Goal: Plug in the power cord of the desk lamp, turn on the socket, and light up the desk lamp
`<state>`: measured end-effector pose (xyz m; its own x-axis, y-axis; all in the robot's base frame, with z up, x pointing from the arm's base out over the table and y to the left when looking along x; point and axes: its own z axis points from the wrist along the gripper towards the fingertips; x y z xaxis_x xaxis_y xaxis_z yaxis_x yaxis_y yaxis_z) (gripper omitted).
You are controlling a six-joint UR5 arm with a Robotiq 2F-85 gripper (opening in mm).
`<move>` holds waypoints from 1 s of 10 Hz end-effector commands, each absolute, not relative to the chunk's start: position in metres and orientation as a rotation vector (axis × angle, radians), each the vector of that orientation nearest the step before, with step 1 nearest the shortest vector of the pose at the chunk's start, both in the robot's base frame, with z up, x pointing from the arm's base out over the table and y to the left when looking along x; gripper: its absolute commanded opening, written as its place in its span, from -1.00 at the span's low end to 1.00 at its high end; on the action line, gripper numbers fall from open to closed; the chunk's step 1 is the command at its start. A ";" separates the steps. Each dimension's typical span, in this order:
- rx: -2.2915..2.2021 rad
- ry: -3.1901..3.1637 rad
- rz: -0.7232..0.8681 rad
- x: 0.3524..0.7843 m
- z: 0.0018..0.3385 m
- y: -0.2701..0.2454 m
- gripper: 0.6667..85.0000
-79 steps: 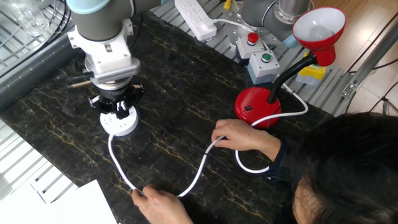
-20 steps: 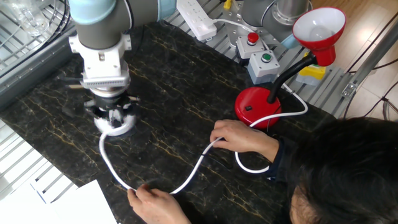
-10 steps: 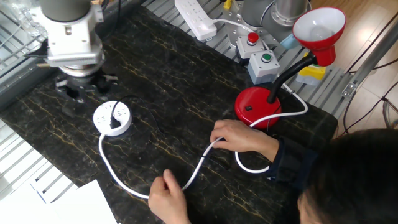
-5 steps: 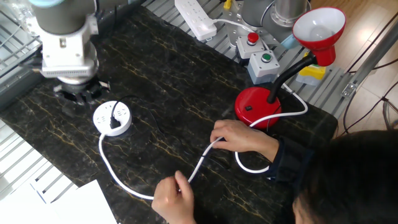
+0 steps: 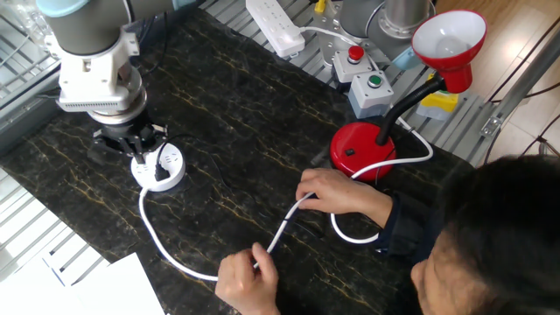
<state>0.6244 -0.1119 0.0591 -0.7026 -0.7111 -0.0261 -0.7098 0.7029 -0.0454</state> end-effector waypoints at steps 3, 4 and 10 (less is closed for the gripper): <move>-1.190 2.842 0.014 0.616 0.043 -0.113 -0.99; -1.183 2.843 0.023 0.613 0.041 -0.111 -0.99; -1.138 2.858 0.036 0.599 0.031 -0.100 -0.99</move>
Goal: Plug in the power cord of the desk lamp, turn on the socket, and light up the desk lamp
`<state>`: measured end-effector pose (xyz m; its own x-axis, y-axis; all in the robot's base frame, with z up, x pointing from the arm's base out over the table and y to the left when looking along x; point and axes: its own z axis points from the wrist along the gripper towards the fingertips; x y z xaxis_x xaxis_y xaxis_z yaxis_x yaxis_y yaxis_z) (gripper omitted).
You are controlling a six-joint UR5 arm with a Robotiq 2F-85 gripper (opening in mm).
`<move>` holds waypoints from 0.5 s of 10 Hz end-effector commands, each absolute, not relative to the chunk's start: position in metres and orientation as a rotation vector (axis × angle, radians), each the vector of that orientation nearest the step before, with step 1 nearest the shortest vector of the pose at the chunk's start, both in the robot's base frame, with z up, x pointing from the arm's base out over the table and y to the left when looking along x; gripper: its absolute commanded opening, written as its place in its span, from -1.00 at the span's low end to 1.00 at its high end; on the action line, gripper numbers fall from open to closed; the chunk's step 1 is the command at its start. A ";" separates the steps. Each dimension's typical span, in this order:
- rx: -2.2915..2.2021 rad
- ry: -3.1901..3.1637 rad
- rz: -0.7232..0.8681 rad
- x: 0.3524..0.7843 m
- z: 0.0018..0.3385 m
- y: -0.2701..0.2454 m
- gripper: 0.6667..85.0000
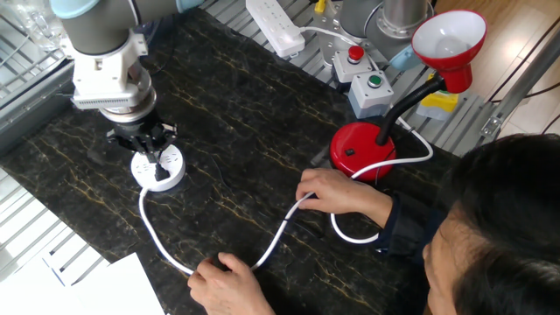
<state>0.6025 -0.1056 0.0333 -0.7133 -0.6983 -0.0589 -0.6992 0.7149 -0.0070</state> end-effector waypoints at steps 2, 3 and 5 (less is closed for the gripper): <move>-1.133 2.858 0.022 0.598 0.028 -0.099 -0.99; -1.142 2.860 0.012 0.598 0.027 -0.101 -0.99; -1.152 2.860 0.004 0.597 0.027 -0.103 -0.99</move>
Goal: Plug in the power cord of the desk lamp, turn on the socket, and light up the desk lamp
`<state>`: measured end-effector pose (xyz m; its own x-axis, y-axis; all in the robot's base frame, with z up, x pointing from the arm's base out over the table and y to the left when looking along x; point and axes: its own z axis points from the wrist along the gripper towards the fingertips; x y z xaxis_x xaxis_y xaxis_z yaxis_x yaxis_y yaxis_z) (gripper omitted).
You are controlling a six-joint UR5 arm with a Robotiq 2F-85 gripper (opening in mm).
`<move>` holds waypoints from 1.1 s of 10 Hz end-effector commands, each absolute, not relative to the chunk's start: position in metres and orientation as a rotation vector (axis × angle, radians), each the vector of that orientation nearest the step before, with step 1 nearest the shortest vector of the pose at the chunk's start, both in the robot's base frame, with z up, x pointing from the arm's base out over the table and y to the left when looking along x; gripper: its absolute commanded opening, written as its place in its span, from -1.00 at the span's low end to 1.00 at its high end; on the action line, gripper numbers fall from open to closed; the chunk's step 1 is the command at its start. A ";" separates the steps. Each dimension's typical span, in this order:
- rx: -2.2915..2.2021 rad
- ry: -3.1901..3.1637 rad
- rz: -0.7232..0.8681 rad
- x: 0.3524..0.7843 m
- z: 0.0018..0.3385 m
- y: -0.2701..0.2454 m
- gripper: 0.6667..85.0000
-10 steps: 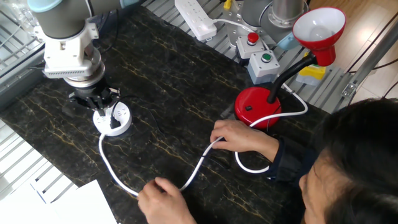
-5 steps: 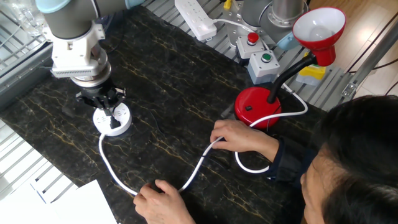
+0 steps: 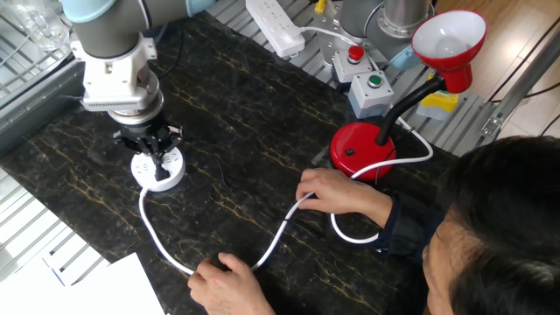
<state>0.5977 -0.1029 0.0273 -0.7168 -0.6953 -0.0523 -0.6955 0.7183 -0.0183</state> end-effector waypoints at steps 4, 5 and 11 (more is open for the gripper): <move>-1.210 2.838 -0.023 0.602 0.018 -0.107 -0.99; -1.231 2.844 -0.021 0.598 0.027 -0.111 -0.99; -1.270 2.867 -0.031 0.601 0.049 -0.108 -0.99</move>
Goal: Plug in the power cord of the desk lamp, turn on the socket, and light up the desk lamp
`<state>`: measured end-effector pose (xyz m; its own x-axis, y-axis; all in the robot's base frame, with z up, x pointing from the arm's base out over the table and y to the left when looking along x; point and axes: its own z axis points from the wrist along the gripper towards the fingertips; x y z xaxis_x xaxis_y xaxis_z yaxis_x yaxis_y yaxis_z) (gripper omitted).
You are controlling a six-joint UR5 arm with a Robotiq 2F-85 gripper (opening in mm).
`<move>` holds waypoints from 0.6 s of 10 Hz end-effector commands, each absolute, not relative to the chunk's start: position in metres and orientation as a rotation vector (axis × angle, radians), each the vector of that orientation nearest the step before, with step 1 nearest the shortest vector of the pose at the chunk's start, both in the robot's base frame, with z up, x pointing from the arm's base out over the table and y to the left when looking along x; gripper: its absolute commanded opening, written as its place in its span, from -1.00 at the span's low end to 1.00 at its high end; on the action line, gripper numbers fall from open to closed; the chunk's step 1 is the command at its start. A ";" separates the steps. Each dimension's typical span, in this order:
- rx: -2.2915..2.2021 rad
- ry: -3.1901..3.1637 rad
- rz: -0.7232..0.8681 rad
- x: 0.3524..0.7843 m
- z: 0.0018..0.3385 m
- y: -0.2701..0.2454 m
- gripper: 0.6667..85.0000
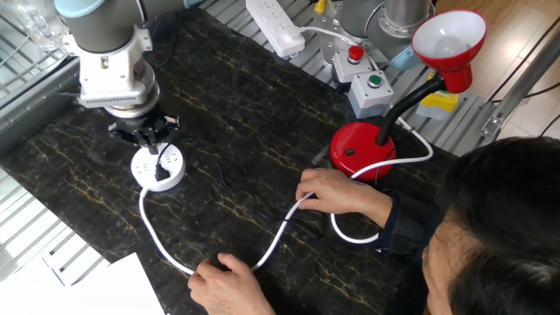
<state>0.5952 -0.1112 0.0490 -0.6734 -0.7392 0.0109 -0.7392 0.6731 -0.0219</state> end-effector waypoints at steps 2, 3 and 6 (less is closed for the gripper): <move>1.299 -2.855 0.054 0.607 0.043 -0.106 -0.99; 1.296 -2.860 0.045 0.607 0.038 -0.100 -0.99; 1.301 -2.854 0.064 0.603 0.027 -0.099 -0.99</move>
